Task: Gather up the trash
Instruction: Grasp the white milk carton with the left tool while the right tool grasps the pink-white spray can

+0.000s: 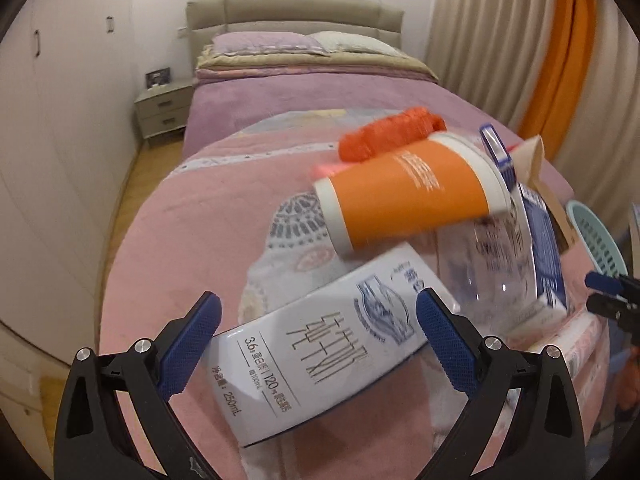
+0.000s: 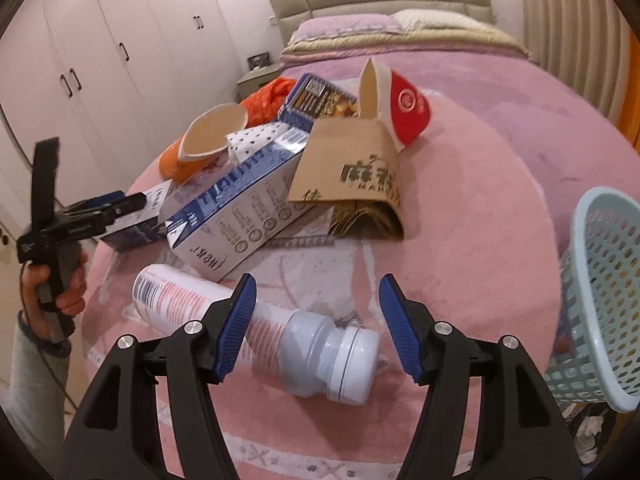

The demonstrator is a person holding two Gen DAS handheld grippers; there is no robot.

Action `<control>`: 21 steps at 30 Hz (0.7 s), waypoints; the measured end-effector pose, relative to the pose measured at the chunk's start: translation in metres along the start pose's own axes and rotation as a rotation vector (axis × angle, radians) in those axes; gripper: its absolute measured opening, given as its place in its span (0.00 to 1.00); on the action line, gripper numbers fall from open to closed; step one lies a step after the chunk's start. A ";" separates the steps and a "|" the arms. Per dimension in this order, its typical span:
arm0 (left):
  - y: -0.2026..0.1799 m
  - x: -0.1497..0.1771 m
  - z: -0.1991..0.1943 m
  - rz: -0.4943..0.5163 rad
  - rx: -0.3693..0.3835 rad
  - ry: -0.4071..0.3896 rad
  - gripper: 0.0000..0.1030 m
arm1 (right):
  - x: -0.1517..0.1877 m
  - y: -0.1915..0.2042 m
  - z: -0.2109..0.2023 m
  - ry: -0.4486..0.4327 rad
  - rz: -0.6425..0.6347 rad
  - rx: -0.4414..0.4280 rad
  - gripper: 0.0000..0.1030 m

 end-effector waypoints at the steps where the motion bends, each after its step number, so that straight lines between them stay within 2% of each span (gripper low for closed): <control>1: -0.002 0.003 -0.001 0.005 0.003 0.003 0.92 | 0.002 0.001 0.000 0.011 0.001 -0.014 0.59; 7: -0.023 0.021 -0.021 0.013 0.108 0.027 0.92 | 0.015 0.007 -0.009 0.019 -0.003 -0.046 0.59; 10: -0.032 0.028 -0.027 0.035 0.128 0.027 0.92 | 0.018 0.011 -0.022 -0.025 -0.012 -0.055 0.59; 12: -0.036 0.032 -0.028 0.041 0.131 0.035 0.92 | 0.018 0.018 -0.034 -0.060 -0.069 -0.051 0.63; 14: -0.039 0.034 -0.026 0.043 0.121 0.037 0.92 | 0.018 0.024 -0.038 -0.068 -0.129 -0.033 0.71; 15: -0.039 0.033 -0.025 0.041 0.110 0.038 0.92 | 0.019 0.028 -0.038 -0.065 -0.158 -0.035 0.72; 19: -0.040 0.035 -0.014 0.013 0.110 0.074 0.92 | 0.020 0.050 -0.020 -0.006 -0.331 -0.032 0.75; 21: -0.041 0.041 -0.005 0.016 0.103 0.100 0.91 | 0.022 0.057 -0.009 0.033 -0.378 -0.045 0.75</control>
Point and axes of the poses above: each gripper's, at about its wrist camera, not at the fingertips, and z roughly the way its jaws point, y to its left, x to its underside, the point moved 9 cm from there along z, roughly the way its jaws point, and after that the axes turned 1 degree about z, right-handed, at the moved point
